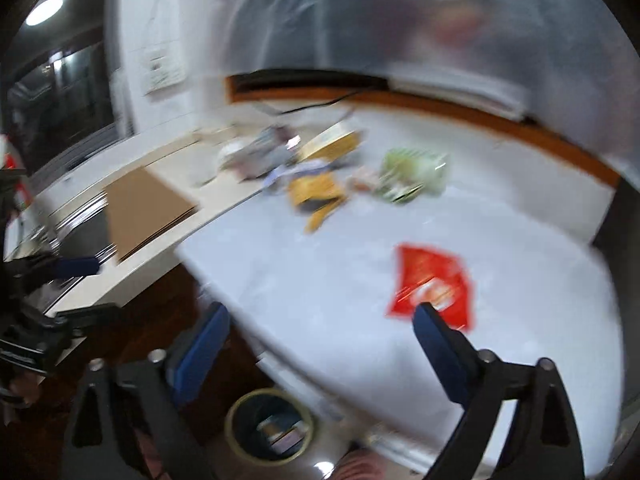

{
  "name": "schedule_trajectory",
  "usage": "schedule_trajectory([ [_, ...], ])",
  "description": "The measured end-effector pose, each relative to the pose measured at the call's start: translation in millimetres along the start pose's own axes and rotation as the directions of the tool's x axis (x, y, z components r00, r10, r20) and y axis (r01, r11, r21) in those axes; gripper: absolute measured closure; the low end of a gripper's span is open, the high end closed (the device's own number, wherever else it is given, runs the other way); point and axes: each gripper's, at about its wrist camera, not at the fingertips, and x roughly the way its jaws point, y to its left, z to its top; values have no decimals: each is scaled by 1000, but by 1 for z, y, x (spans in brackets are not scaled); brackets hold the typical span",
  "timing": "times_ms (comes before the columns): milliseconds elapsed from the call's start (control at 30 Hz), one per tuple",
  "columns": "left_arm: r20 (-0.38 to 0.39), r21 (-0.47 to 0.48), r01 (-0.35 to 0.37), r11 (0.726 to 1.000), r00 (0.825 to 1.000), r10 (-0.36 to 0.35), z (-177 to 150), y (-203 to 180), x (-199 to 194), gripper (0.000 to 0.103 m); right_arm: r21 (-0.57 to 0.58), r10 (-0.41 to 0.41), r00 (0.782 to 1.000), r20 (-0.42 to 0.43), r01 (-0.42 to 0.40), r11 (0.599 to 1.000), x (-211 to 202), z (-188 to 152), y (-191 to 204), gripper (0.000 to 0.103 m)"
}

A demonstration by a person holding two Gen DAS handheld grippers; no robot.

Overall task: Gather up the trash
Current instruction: 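Move both tools back over the table toward the snack bags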

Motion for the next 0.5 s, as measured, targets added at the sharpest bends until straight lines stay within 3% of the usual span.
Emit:
schedule_trajectory([
  [200, -24, 58, -9, 998, 1000, 10, 52, 2, 39, 2, 65, -78, 997, -8, 79, 995, 25, 20, -43, 2],
  [433, -46, 154, -39, 987, 998, 47, 106, -4, 100, 1, 161, -133, 984, -123, 151, 975, 77, 21, -78, 2],
  [500, -66, 185, -20, 982, 997, 32, 120, -6, 117, 1, 158, -151, 978, -144, 173, 972, 87, 19, -82, 2],
])
